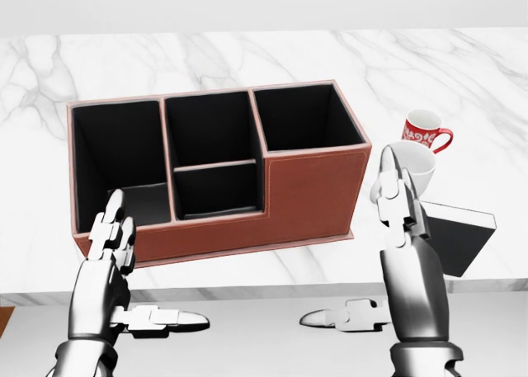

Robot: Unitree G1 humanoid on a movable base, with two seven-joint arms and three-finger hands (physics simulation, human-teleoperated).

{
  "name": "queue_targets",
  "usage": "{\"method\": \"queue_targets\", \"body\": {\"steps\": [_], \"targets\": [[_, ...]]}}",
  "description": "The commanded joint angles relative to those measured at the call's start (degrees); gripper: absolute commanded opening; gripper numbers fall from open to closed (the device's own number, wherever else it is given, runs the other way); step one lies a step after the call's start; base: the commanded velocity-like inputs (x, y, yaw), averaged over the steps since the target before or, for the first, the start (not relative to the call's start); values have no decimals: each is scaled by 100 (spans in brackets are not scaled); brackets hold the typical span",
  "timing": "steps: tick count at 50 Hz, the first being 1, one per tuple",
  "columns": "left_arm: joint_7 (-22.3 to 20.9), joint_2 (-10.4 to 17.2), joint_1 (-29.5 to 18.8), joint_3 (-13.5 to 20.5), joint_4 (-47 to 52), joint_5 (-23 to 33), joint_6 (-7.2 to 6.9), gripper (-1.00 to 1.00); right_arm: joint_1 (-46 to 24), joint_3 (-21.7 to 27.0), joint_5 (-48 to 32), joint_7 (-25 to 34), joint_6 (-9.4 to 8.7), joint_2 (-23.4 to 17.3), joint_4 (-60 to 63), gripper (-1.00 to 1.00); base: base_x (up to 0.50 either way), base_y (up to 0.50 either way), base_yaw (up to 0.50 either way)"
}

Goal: Pick up the book and place it in the right compartment of the caddy.

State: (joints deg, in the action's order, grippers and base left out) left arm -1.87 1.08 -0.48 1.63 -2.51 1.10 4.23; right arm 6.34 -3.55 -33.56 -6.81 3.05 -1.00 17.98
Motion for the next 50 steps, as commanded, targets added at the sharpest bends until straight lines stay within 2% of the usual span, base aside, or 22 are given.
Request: {"method": "queue_targets", "body": {"steps": [1,10,17,23,28,31,33,36,50], "targets": [[-10,-5,26,-15,-40,39,69,100,296,-226,-1093,-47,-342,30,1031,100,0,0,0],[-20,-6,44,-25,-60,56,77,100,408,-317,-1483,65,-574,40,1583,100,0,0,0],[-28,-5,55,-24,-56,64,77,100,253,-76,-1854,81,-801,27,1644,100,0,0,0],[-37,0,52,-17,-44,60,77,100,18,267,-1977,215,-805,-43,1220,100,3,0,0],[-36,-1,44,-18,-54,66,77,100,-211,487,-2254,346,-805,-123,691,100,45,0,0],[-34,2,23,-11,-115,65,77,100,-284,492,-2648,365,-805,-170,461,100,50,0,0],[-36,2,24,-13,-113,65,77,100,-308,505,-2638,427,-805,-171,325,100,40,0,0],[-48,3,28,-13,-106,55,77,100,-515,631,-2756,150,-805,-276,-306,100,5,0,0],[-48,-3,39,-27,-41,71,77,100,-472,706,-2862,464,-805,-358,-117,100,0,0,0]]}}
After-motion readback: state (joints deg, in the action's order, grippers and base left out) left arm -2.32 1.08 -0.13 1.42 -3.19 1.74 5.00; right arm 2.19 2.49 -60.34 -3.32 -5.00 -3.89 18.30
